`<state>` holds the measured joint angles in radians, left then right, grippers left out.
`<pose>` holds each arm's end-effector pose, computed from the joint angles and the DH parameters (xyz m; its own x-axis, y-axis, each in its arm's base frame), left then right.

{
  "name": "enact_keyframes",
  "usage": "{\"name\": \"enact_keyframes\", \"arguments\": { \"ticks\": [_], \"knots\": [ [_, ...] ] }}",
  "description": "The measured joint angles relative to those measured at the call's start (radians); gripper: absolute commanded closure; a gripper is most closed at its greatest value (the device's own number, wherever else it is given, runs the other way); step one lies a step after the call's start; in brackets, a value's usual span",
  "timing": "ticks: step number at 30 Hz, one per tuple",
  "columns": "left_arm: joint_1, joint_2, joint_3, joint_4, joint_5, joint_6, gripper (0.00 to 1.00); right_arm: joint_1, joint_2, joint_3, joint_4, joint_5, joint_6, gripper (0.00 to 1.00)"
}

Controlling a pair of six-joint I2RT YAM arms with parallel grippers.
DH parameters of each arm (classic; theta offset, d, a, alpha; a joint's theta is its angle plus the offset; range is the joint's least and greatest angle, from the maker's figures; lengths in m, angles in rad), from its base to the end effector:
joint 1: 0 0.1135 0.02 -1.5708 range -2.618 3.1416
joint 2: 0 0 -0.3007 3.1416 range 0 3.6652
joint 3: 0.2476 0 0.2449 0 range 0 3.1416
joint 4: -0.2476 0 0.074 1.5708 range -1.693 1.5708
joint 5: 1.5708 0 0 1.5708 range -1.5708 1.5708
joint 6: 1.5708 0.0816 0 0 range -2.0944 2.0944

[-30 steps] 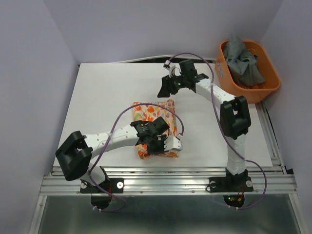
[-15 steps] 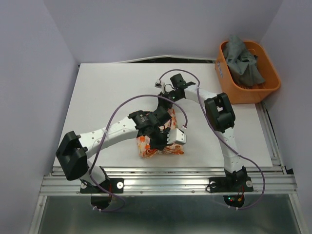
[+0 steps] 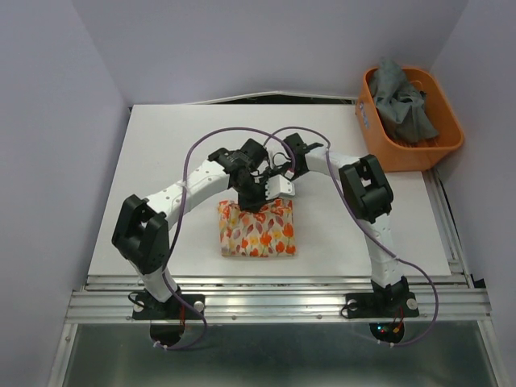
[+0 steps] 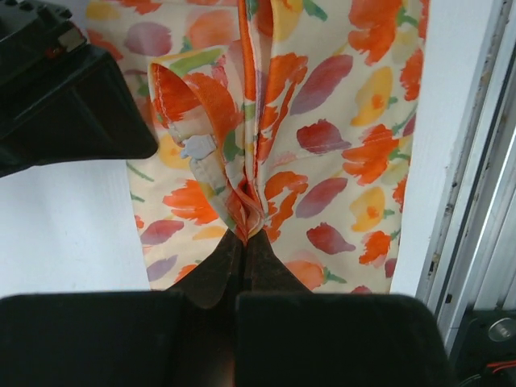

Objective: Fold and stack the skirts
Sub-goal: Fold the skirt

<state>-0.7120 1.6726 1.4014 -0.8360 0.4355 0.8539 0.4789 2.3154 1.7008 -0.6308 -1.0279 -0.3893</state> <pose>0.2512 -0.2623 0.2745 0.1093 0.8085 -0.5783 0.9935 -0.0705 0.0892 0.4022 0.2876 0.1367 -0.5955 -0.5301 -0.6037 -0.7642 0.1418 0.6292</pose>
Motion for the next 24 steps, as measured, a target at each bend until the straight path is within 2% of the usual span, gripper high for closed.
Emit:
{"name": "enact_keyframes", "arguments": {
  "ticks": [8, 24],
  "knots": [
    [0.053, 0.061, 0.000, 0.056, -0.015, 0.047, 1.00, 0.000, -0.010, -0.016, -0.031, -0.005, -0.015, 0.64],
    [0.060, 0.089, -0.064, 0.235, -0.085, 0.129, 0.99, 0.000, -0.010, -0.016, -0.048, -0.004, -0.015, 0.67]
  ]
}}
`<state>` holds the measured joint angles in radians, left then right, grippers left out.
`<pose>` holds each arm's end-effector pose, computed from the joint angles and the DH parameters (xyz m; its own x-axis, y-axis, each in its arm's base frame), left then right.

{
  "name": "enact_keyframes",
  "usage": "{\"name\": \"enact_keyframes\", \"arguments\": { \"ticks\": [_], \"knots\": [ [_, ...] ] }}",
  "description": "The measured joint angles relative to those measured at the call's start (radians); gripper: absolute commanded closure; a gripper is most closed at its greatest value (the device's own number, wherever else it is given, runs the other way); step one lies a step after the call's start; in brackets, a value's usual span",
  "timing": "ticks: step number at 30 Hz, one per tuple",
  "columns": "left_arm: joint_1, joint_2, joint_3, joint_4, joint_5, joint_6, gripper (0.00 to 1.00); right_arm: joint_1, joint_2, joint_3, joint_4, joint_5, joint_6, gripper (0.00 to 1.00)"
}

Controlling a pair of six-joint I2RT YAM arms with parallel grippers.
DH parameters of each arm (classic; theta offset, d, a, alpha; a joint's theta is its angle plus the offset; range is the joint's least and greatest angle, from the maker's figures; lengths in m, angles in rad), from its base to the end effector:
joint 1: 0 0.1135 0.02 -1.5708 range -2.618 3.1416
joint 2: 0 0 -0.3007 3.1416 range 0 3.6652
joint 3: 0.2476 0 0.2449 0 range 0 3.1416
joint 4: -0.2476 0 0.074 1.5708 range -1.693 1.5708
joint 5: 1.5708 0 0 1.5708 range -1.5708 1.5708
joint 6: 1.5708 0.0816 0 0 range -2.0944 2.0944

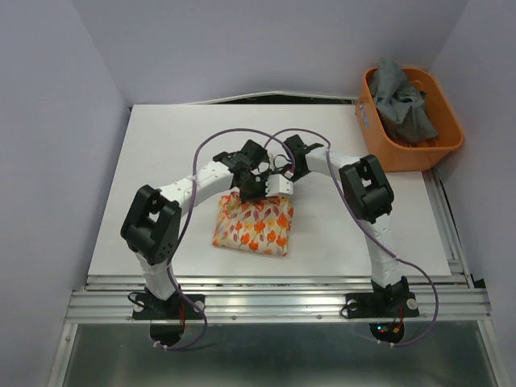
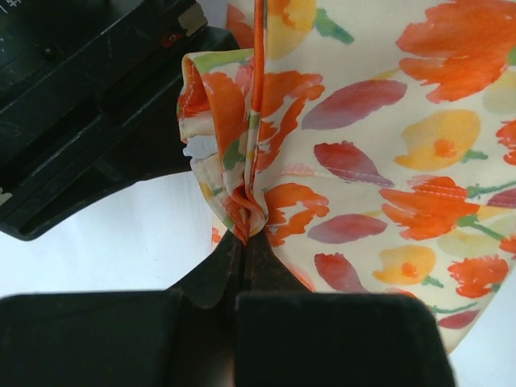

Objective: Fold and stack the skirts
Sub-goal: Fold the skirt

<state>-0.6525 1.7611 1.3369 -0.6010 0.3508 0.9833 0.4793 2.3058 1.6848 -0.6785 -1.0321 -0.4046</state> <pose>0.2977 -0.2628 0.2370 0.2161 0.8186 -0.5321 0.9599 -0.0784 0.2691 0.3943 0.2838 0.1356 -0.6124 -0.5459 -0.5719 -0.7416 0.1461 0.6547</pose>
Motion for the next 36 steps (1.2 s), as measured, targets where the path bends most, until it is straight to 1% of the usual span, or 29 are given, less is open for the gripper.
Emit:
{"name": "enact_keyframes", "arguments": {
  "ticks": [3, 6, 7, 11, 18, 19, 24, 29, 32, 34, 36],
  "knots": [
    [0.000, 0.017, -0.019, 0.048, -0.022, 0.007, 0.98, 0.000, 0.000, 0.000, -0.003, 0.000, 0.000, 0.67],
    [0.000, 0.027, -0.045, 0.087, -0.042, 0.012, 0.90, 0.000, 0.000, 0.000, -0.004, 0.000, 0.000, 0.66],
    [0.000, 0.031, -0.053, 0.102, -0.048, 0.014, 0.84, 0.000, 0.000, 0.001, -0.005, 0.001, 0.000, 0.66],
    [0.000, 0.035, -0.067, 0.143, -0.061, 0.020, 0.73, 0.000, 0.000, 0.004, -0.013, 0.005, 0.000, 0.66],
    [0.000, 0.010, -0.069, 0.170, -0.090, 0.021, 0.66, 0.000, 0.004, 0.032, -0.032, 0.034, -0.004, 0.60],
    [0.000, -0.007, -0.069, 0.167, -0.096, 0.021, 0.62, 0.000, 0.004, 0.039, -0.036, 0.044, -0.005, 0.57],
    [0.000, -0.102, -0.051, 0.142, -0.122, 0.022, 0.60, -0.010, 0.005, 0.082, -0.043, 0.103, -0.003, 0.49],
    [0.000, -0.214, -0.031, 0.128, -0.161, -0.005, 0.60, -0.044, 0.006, 0.154, -0.048, 0.177, 0.002, 0.48],
    [0.013, -0.275, -0.030, 0.120, -0.165, -0.079, 0.60, -0.077, 0.008, 0.204, -0.047, 0.206, 0.016, 0.48],
    [0.028, -0.299, -0.030, 0.113, -0.136, -0.162, 0.60, -0.102, 0.008, 0.238, -0.046, 0.216, 0.035, 0.48],
    [0.068, -0.323, -0.043, 0.117, -0.096, -0.249, 0.60, -0.135, -0.001, 0.256, -0.037, 0.220, 0.057, 0.47]
  ]
}}
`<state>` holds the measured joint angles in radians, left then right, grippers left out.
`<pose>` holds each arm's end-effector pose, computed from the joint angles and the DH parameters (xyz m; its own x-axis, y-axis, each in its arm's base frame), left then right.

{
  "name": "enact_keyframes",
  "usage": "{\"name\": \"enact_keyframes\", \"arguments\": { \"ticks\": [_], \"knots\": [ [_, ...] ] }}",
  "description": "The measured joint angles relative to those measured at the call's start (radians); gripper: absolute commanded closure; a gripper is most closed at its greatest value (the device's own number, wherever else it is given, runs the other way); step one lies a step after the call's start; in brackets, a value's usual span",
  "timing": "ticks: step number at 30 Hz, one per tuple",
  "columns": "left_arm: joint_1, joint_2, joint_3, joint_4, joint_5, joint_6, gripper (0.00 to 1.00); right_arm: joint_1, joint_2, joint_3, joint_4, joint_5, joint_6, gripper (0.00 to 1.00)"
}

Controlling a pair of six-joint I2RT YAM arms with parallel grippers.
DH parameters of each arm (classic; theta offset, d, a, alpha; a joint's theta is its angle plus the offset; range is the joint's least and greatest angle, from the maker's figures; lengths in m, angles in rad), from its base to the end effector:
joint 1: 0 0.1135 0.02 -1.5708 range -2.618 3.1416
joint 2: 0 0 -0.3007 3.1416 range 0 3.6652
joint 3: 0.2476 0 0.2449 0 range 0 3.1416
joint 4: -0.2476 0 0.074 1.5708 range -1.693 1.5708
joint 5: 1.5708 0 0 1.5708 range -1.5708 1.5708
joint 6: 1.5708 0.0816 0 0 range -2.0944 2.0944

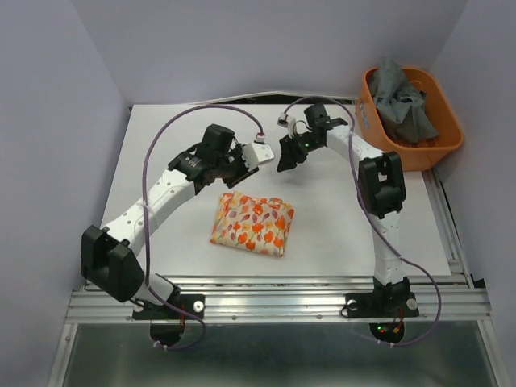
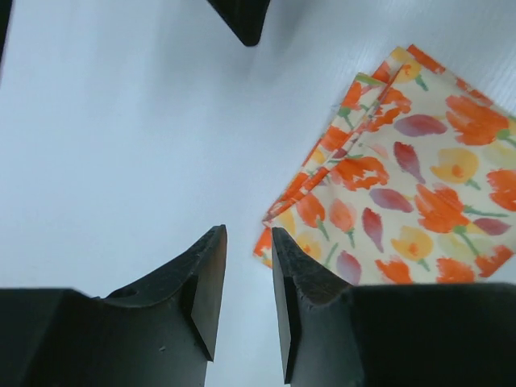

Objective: Fold and stack the skirts
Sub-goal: Fold the skirt

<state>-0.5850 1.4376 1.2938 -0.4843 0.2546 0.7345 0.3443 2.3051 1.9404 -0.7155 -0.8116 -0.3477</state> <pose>0.2783 -0.2090 0.3470 0.1085 0.7061 -0.6997 0.8510 0.2978 0.4325 0.4752 0.2333 0.1933 -0.5918 -0.4614 -0.6610 -0.8038 0.3993 0.4410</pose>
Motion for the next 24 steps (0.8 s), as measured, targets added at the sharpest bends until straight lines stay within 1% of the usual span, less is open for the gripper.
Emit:
{"name": "enact_keyframes", "arguments": {
  "ticks": [2, 3, 4, 5, 6, 8, 10, 12, 14, 15, 17, 19, 22, 24],
  "knots": [
    [0.061, -0.019, -0.044, 0.020, 0.069, -0.109, 0.62, -0.025, -0.026, -0.023, 0.002, 0.005, 0.025, 0.48],
    [0.093, -0.024, -0.068, 0.030, 0.103, -0.141, 0.63, -0.034, -0.052, -0.047, 0.005, 0.006, 0.035, 0.48],
    [0.143, -0.024, -0.098, 0.038, 0.161, -0.191, 0.64, -0.041, -0.099, -0.097, 0.016, 0.005, 0.066, 0.48],
    [0.166, -0.021, -0.112, 0.042, 0.194, -0.223, 0.65, -0.042, -0.122, -0.119, 0.011, 0.001, 0.089, 0.48],
    [0.212, -0.009, -0.136, 0.048, 0.261, -0.262, 0.66, -0.042, -0.160, -0.154, 0.017, -0.012, 0.108, 0.48],
    [0.258, 0.010, -0.162, 0.063, 0.342, -0.311, 0.68, -0.035, -0.266, -0.253, 0.049, -0.061, 0.185, 0.48],
    [0.291, 0.046, -0.201, 0.108, 0.455, -0.385, 0.69, -0.021, -0.382, -0.369, 0.121, -0.113, 0.284, 0.46],
    [0.304, 0.076, -0.230, 0.148, 0.521, -0.435, 0.69, 0.002, -0.465, -0.474, 0.212, -0.163, 0.403, 0.44],
    [0.319, 0.137, -0.251, 0.192, 0.594, -0.495, 0.69, 0.038, -0.544, -0.612, 0.350, -0.214, 0.547, 0.41],
    [0.327, 0.172, -0.260, 0.217, 0.620, -0.528, 0.69, 0.052, -0.558, -0.666, 0.418, -0.237, 0.609, 0.41],
    [0.346, 0.233, -0.280, 0.281, 0.673, -0.598, 0.69, 0.077, -0.555, -0.735, 0.519, -0.261, 0.686, 0.39],
    [0.362, 0.281, -0.293, 0.329, 0.698, -0.652, 0.69, 0.096, -0.516, -0.791, 0.601, -0.276, 0.748, 0.39],
    [0.389, 0.359, -0.299, 0.408, 0.722, -0.734, 0.69, 0.097, -0.412, -0.823, 0.679, -0.279, 0.799, 0.40],
    [0.406, 0.402, -0.299, 0.443, 0.728, -0.760, 0.68, 0.095, -0.349, -0.829, 0.696, -0.270, 0.799, 0.41]
  ]
}}
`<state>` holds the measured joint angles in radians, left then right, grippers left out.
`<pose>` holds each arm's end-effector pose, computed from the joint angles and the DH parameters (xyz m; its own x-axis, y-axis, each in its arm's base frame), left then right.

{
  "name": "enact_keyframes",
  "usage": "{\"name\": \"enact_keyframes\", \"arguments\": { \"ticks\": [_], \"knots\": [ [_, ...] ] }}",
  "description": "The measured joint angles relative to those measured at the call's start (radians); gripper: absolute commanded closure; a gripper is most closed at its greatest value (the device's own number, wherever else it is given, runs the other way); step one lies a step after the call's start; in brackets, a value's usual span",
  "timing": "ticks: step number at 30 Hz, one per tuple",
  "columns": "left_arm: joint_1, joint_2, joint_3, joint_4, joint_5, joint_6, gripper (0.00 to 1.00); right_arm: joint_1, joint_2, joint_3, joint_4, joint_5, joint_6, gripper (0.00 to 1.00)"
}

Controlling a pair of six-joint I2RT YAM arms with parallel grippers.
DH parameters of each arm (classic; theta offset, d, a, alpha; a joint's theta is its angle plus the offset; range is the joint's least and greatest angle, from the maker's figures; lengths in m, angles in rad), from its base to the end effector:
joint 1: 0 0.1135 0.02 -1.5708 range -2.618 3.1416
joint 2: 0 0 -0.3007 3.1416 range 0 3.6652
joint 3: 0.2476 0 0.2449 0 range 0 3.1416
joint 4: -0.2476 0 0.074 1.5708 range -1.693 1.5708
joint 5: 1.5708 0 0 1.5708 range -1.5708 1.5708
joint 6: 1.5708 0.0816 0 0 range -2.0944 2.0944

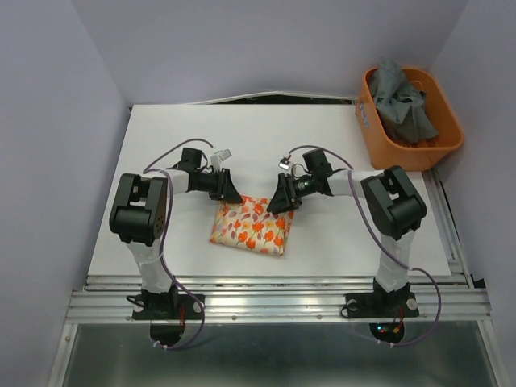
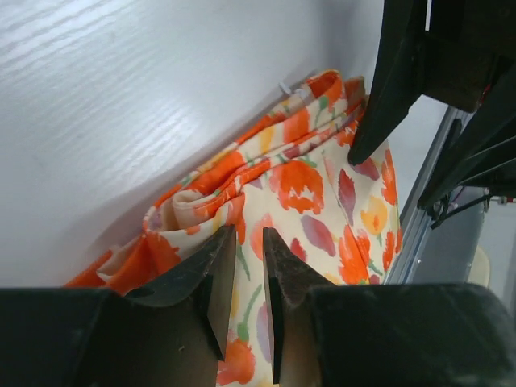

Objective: Fold and stack the skirts
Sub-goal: Fold the skirt, then neatly place the folded skirt to the corner

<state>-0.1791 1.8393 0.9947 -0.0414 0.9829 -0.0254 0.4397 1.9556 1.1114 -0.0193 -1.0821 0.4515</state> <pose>0.3596 -0.1341 0.1734 -0.7776 0.1265 -0.6159 0.5972 0.4553 -0.6604 0.3389 0.2391 0.1692 -0.9326 -0.2123 -0.2918 -0.3468 0.3037 0.8874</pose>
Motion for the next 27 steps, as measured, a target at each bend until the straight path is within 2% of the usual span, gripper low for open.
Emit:
{"name": "enact_keyframes", "arguments": {
  "ticks": [3, 5, 9, 14, 18, 22, 27],
  "knots": [
    [0.037, 0.080, 0.000, 0.050, 0.006, -0.040, 0.69, 0.000, 0.071, 0.001, 0.013, 0.019, -0.018, 0.41],
    [0.064, 0.126, 0.011, 0.060, 0.059, -0.071, 0.69, -0.004, 0.113, 0.014, 0.014, 0.019, -0.035, 0.42],
    [0.084, 0.170, 0.072, 0.056, 0.078, -0.077, 0.69, -0.007, 0.160, 0.085, 0.011, 0.024, -0.058, 0.42],
    [0.090, 0.210, 0.209, 0.048, -0.006, -0.046, 0.69, -0.014, 0.195, 0.188, 0.012, 0.096, -0.091, 0.43],
    [0.094, 0.208, 0.299, 0.012, -0.047, 0.000, 0.65, -0.021, 0.199, 0.244, 0.012, 0.148, -0.098, 0.38],
    [0.103, 0.127, 0.300, -0.018, -0.010, 0.032, 0.65, -0.027, 0.153, 0.246, 0.006, 0.168, -0.056, 0.32],
    [0.108, -0.120, 0.187, -0.023, 0.090, 0.012, 0.65, -0.028, -0.025, 0.158, 0.102, 0.149, 0.103, 0.30]
  ]
}}
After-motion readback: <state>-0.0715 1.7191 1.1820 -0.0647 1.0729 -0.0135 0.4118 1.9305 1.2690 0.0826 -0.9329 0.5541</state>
